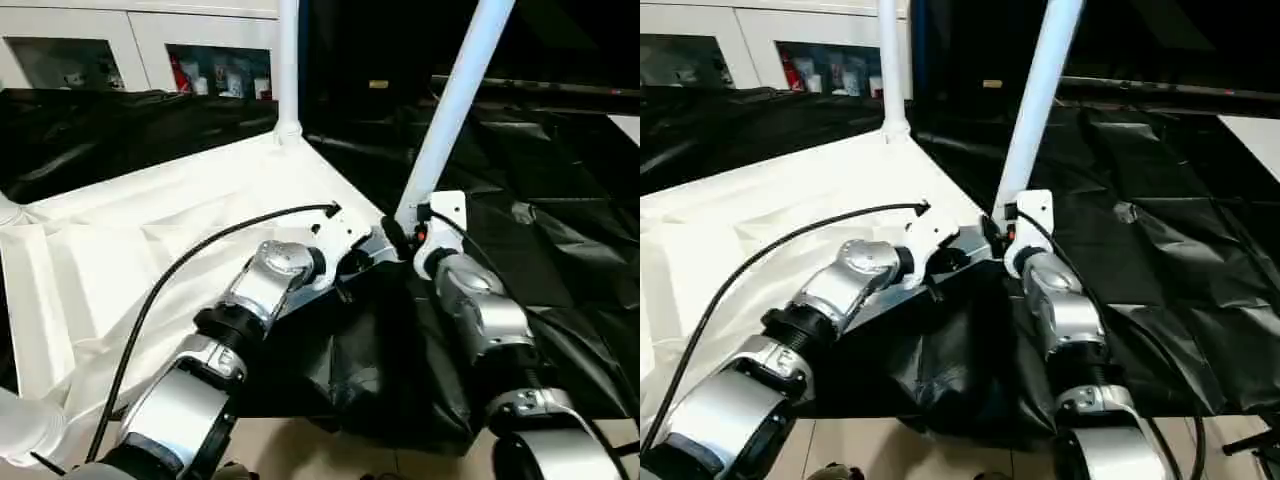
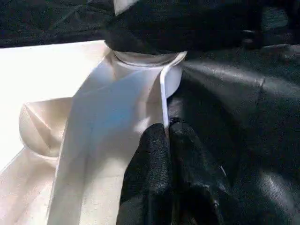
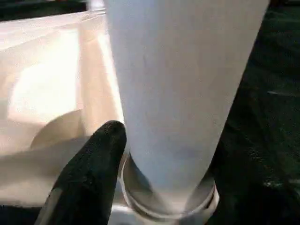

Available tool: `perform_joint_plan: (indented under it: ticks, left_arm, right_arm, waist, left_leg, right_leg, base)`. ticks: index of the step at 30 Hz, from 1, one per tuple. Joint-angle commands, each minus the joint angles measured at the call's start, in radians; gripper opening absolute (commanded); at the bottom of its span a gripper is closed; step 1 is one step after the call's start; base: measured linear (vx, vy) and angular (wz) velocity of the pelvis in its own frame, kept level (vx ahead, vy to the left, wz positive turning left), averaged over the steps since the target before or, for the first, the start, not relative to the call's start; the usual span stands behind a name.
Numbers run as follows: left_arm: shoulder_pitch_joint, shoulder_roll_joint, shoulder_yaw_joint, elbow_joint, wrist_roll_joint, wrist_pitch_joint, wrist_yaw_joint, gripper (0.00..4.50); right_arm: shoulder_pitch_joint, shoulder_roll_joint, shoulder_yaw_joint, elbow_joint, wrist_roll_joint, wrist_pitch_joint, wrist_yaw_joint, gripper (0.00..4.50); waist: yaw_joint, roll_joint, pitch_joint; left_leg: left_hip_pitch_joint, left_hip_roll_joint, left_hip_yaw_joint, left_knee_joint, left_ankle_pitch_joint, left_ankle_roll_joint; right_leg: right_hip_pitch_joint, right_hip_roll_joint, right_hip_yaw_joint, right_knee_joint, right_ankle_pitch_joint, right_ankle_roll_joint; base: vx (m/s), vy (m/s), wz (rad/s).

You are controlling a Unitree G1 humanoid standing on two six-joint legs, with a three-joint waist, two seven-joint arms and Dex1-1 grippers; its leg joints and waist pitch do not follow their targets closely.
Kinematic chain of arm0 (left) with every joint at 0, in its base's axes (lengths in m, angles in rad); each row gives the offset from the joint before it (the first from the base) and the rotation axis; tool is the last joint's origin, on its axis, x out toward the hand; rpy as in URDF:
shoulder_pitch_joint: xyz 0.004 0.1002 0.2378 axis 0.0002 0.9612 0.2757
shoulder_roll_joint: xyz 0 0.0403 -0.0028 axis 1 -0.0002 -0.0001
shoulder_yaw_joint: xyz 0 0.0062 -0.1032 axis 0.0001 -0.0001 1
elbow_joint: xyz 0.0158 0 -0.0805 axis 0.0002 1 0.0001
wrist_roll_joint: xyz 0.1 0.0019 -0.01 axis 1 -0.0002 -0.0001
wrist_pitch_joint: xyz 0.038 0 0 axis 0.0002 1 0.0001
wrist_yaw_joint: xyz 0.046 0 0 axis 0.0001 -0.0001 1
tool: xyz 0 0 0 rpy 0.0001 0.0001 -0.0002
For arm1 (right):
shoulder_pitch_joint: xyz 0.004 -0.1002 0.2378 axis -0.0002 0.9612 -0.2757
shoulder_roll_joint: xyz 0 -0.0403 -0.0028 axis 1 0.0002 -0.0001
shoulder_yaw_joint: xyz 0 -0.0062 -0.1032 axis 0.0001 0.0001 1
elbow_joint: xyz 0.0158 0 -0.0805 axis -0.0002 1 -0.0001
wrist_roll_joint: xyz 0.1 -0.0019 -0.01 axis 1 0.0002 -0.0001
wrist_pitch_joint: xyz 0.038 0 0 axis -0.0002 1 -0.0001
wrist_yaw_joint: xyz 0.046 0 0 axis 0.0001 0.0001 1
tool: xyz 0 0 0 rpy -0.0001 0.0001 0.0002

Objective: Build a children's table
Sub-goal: Rotate leg to tighten

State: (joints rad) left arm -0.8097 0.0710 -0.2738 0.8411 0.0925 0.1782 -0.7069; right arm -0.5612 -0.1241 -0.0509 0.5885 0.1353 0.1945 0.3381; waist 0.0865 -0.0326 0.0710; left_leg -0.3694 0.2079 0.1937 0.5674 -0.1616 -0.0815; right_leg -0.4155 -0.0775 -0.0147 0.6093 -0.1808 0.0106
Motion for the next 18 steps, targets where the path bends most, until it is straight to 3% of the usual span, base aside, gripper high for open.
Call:
perform_joint_plan:
  ticks: [1, 4, 6, 7, 15, 16, 18]
  left_arm:
    - [0.016, 0.030, -0.016, -0.003, 0.011, -0.017, -0.045, 0.00]
    - [0.042, 0.074, -0.022, -0.053, -0.011, -0.043, -0.146, 0.00]
    - [0.089, 0.128, -0.036, -0.136, -0.060, -0.086, -0.309, 0.00]
    - [0.106, 0.146, -0.040, -0.166, -0.076, -0.094, -0.360, 0.00]
    - [0.206, 0.245, -0.062, -0.338, -0.141, -0.028, -0.537, 0.00]
    - [0.216, 0.250, -0.062, -0.352, -0.146, -0.022, -0.545, 0.00]
    - [0.233, 0.261, -0.062, -0.378, -0.152, -0.010, -0.557, 0.00]
  right_arm:
    - [0.038, -0.027, 0.059, -0.041, 0.019, 0.028, 0.131, 3.03]
    - [0.080, -0.098, 0.096, -0.105, 0.033, 0.029, 0.275, 3.03]
    - [0.117, -0.175, 0.116, -0.177, 0.066, 0.062, 0.412, 3.03]
    - [0.129, -0.199, 0.124, -0.202, 0.072, 0.070, 0.453, 3.03]
    - [0.175, -0.289, 0.132, -0.314, 0.131, 0.106, 0.608, 3.03]
    - [0.178, -0.292, 0.135, -0.320, 0.136, 0.111, 0.621, 3.03]
    - [0.182, -0.301, 0.142, -0.326, 0.136, 0.111, 0.639, 3.03]
  waist:
    - [0.006, -0.001, -0.065]
    - [0.009, -0.002, -0.062]
    - [0.008, -0.004, -0.061]
    - [0.009, 0.001, -0.060]
    - [0.010, 0.008, -0.057]
    - [0.010, 0.003, -0.056]
    - [0.009, 0.003, -0.055]
  left_leg:
    - [0.008, 0.008, -0.007, -0.060, -0.239, 0.030]
    - [0.006, 0.011, -0.007, -0.059, -0.233, 0.049]
    - [0.005, 0.011, -0.008, -0.060, -0.236, 0.055]
    - [0.006, 0.013, -0.007, -0.061, -0.230, 0.060]
    - [0.010, 0.020, -0.003, -0.062, -0.243, 0.050]
    - [0.008, 0.019, -0.003, -0.062, -0.238, 0.051]
    - [0.007, 0.020, -0.003, -0.063, -0.235, 0.052]
  right_leg:
    - [0.054, -0.041, 0.020, -0.075, -0.125, -0.205]
    - [0.056, -0.043, 0.020, -0.074, -0.114, -0.212]
    - [0.057, -0.043, 0.020, -0.075, -0.125, -0.218]
    - [0.055, -0.043, 0.022, -0.073, -0.116, -0.226]
    - [0.046, -0.043, 0.022, -0.069, -0.119, -0.246]
    - [0.047, -0.042, 0.021, -0.069, -0.117, -0.244]
    - [0.046, -0.044, 0.021, -0.069, -0.132, -0.241]
  base:
    - [0.000, 0.000, 0.00]
    - [0.000, 0.000, 0.00]
    - [0.000, 0.000, 0.00]
    - [0.000, 0.000, 0.00]
    - [0.000, 0.000, 0.00]
    - [0.000, 0.000, 0.00]
    - [0.000, 0.000, 0.00]
